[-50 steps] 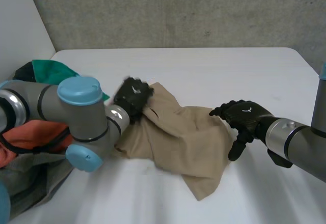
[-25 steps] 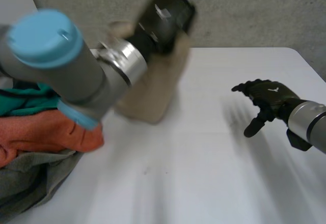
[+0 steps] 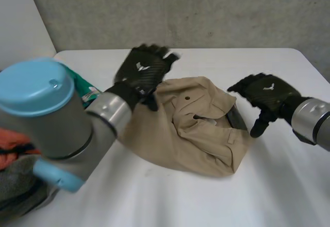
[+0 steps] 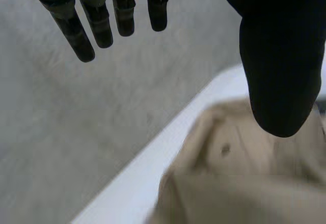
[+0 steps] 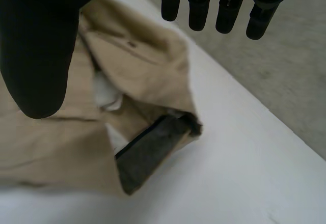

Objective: Fold the laundry.

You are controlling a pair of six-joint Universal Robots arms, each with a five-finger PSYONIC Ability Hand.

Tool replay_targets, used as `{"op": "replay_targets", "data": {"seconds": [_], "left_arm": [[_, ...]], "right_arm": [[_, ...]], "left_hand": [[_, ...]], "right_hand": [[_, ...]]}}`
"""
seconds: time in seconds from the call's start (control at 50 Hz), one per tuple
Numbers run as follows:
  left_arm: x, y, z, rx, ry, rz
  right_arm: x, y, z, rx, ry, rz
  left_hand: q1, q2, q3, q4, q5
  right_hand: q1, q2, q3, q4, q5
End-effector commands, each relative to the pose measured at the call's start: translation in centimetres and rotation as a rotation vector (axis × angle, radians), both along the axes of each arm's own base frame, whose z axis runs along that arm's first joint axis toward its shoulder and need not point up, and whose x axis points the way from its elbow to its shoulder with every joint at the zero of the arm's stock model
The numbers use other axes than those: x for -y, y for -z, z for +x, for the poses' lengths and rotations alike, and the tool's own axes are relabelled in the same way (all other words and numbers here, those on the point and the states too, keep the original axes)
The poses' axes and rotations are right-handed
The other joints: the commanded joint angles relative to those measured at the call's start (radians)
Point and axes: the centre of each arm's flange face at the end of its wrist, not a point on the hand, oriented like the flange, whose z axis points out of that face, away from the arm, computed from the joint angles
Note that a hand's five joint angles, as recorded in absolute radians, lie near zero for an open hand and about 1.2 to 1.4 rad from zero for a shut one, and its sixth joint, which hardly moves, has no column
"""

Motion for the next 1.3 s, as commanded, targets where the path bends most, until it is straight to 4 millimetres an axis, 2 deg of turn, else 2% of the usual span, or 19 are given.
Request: {"op": "replay_targets", "data": {"seconds": [0.02,0.1,0.42,0.56,0.64,0.66,0.74,0.8,0.82,0.84,0.88,0.9,0.92,0.98,1.06,1.14,1.2,1.28,1.3], "left_arm": [[-4.2,4.8,3.8,0.277,-0.067,0.132],[-5.0,6.6,4.3,0.344,-0.049,0.136],[-1.2,10.8,2.2,0.275,-0.009,0.037],[-0.5,12.9,1.3,0.318,-0.002,0.066],[-0.1,12.3,1.5,0.326,-0.042,0.070],[0.0,11.9,1.5,0.323,-0.052,0.062],[0.8,7.8,1.7,0.257,-0.133,-0.032],[1.3,1.8,2.1,0.137,-0.200,-0.161],[1.3,-1.9,2.6,0.060,-0.229,-0.236],[1.2,-3.8,2.9,0.019,-0.241,-0.274],[0.8,-7.5,3.5,-0.058,-0.255,-0.341],[0.4,-10.6,4.1,-0.128,-0.266,-0.395],[0.1,-12.2,4.4,-0.163,-0.268,-0.420],[-1.2,-17.6,5.6,-0.285,-0.276,-0.505],[-1.9,-22.4,6.8,-0.390,-0.281,-0.568],[-1.0,-24.7,7.7,-0.439,-0.294,-0.579],[0.8,-24.2,7.5,-0.418,-0.295,-0.540],[3.8,-21.4,6.2,-0.358,-0.278,-0.440],[4.9,-19.7,5.5,-0.331,-0.269,-0.395]], "right_arm": [[-2.2,2.1,0.4,-0.255,-0.170,-0.042],[-3.0,3.2,0.9,-0.265,-0.210,-0.058],[-5.2,6.8,2.4,-0.287,-0.294,-0.223],[-4.5,8.3,3.0,-0.282,-0.289,-0.238],[-3.9,8.0,3.3,-0.260,-0.267,-0.260],[-3.8,7.8,3.4,-0.254,-0.262,-0.266],[-3.1,5.8,3.7,-0.206,-0.229,-0.305],[-2.4,1.6,4.2,-0.137,-0.197,-0.380],[-2.5,0.1,4.4,-0.112,-0.190,-0.394],[-2.4,-3.0,4.5,-0.066,-0.167,-0.436],[-2.4,-6.6,4.4,-0.009,-0.138,-0.476],[-2.6,-8.4,4.3,0.025,-0.122,-0.490],[-2.9,-12.3,3.9,0.091,-0.097,-0.546],[-3.8,-18.9,2.9,0.231,-0.053,-0.623],[-4.0,-24.5,1.7,0.394,-0.021,-0.701],[-3.7,-26.8,2.3,0.505,-0.051,-0.719],[-2.9,-26.4,3.4,0.513,-0.064,-0.701],[-0.5,-23.4,5.1,0.495,-0.028,-0.612],[0.6,-21.5,5.9,0.477,-0.006,-0.566]], "left_hand": [[0.053,0.049,0.052,0.055,0.047],[-0.053,-0.057,-0.054,-0.051,-0.059],[-0.027,-0.031,-0.027,-0.025,-0.033],[0.377,0.373,0.377,0.379,0.372],[1.093,1.089,1.093,1.095,1.087],[1.164,1.160,1.164,1.166,1.158],[1.165,1.161,1.164,1.167,1.159],[1.165,1.161,1.164,1.167,1.159],[1.165,1.161,1.164,1.167,1.159],[1.165,1.161,1.164,1.167,1.159],[1.165,1.161,1.164,1.167,1.159],[1.165,1.161,1.164,1.167,1.159],[1.165,1.161,1.164,1.167,1.159],[1.165,1.161,1.164,1.167,1.159],[1.165,1.161,1.164,1.167,1.159],[1.165,1.161,1.164,1.167,1.159],[1.165,1.161,1.164,1.167,1.159],[1.165,1.161,1.164,1.167,1.159],[1.165,1.161,1.164,1.167,1.159]], "right_hand": [[0.154,0.164,0.166,0.171,0.154],[0.207,0.217,0.219,0.224,0.207],[0.336,0.346,0.348,0.354,0.336],[0.486,0.495,0.497,0.503,0.486],[1.007,1.017,1.019,1.024,1.007],[1.172,1.182,1.184,1.189,1.172],[1.173,1.183,1.185,1.191,1.174],[1.173,1.183,1.185,1.191,1.174],[1.173,1.183,1.185,1.191,1.174],[1.173,1.183,1.185,1.191,1.174],[1.173,1.183,1.185,1.191,1.174],[1.173,1.183,1.185,1.191,1.174],[1.173,1.183,1.185,1.191,1.174],[1.173,1.183,1.185,1.191,1.174],[1.173,1.183,1.185,1.191,1.174],[1.173,1.183,1.185,1.191,1.174],[1.173,1.183,1.185,1.191,1.174],[1.173,1.183,1.185,1.191,1.174],[1.173,1.183,1.185,1.191,1.174]]}}
